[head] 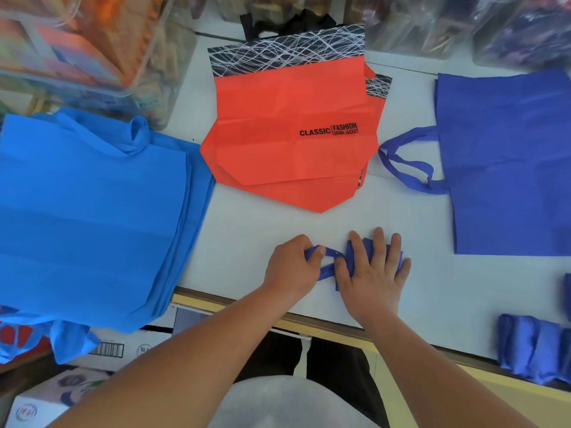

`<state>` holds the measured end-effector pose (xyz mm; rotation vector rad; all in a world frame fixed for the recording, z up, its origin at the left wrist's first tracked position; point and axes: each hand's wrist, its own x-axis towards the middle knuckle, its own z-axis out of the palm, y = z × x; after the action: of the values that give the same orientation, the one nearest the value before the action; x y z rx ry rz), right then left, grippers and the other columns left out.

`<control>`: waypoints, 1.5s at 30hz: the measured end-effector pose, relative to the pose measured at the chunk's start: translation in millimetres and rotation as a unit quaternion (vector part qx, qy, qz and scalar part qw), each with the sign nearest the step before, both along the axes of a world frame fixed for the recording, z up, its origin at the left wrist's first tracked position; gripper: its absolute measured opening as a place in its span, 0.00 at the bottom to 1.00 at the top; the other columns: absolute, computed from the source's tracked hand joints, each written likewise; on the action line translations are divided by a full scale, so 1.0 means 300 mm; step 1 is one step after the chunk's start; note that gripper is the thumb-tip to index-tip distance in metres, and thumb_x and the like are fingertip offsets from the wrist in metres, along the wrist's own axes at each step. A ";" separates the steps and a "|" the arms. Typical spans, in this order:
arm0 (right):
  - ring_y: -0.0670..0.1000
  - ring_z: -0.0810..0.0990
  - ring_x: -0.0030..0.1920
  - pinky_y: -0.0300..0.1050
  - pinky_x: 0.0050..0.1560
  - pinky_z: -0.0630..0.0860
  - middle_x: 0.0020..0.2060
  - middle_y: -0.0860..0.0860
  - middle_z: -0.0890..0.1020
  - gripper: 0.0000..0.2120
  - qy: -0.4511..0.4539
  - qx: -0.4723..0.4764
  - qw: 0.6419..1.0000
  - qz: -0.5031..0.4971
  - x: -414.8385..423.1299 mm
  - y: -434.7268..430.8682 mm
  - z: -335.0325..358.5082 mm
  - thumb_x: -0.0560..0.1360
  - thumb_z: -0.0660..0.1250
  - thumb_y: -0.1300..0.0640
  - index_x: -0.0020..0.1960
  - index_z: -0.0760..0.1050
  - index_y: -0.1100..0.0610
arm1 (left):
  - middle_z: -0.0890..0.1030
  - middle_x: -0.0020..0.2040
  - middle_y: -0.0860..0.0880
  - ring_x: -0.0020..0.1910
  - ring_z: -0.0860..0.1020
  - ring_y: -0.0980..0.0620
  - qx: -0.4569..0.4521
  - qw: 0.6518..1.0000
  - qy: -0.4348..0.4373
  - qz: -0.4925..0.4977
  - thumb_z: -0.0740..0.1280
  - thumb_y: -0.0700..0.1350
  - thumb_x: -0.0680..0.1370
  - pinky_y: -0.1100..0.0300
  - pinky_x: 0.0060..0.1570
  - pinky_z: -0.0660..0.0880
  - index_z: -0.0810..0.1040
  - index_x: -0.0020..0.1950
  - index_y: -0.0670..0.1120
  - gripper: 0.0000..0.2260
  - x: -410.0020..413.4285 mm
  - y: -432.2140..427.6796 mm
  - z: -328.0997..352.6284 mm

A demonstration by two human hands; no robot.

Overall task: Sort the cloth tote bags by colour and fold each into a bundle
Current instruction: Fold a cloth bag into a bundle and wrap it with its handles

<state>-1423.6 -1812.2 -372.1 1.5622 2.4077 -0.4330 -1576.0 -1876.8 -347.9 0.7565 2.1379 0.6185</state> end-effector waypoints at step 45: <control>0.44 0.82 0.53 0.33 0.45 0.76 0.57 0.40 0.82 0.18 0.473 -0.141 0.865 0.088 0.424 0.187 0.774 0.66 0.82 0.62 0.46 0.76 0.51 | 0.79 0.47 0.59 0.44 0.77 0.63 0.103 0.964 -0.202 -0.142 0.63 0.56 0.83 0.65 0.47 0.70 0.82 0.49 0.53 0.11 0.304 0.164 0.730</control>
<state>-1296.3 -1755.9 -139.9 1.0950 2.8702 -1.7575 -1484.9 -1827.5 -129.0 0.9398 1.5742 0.7727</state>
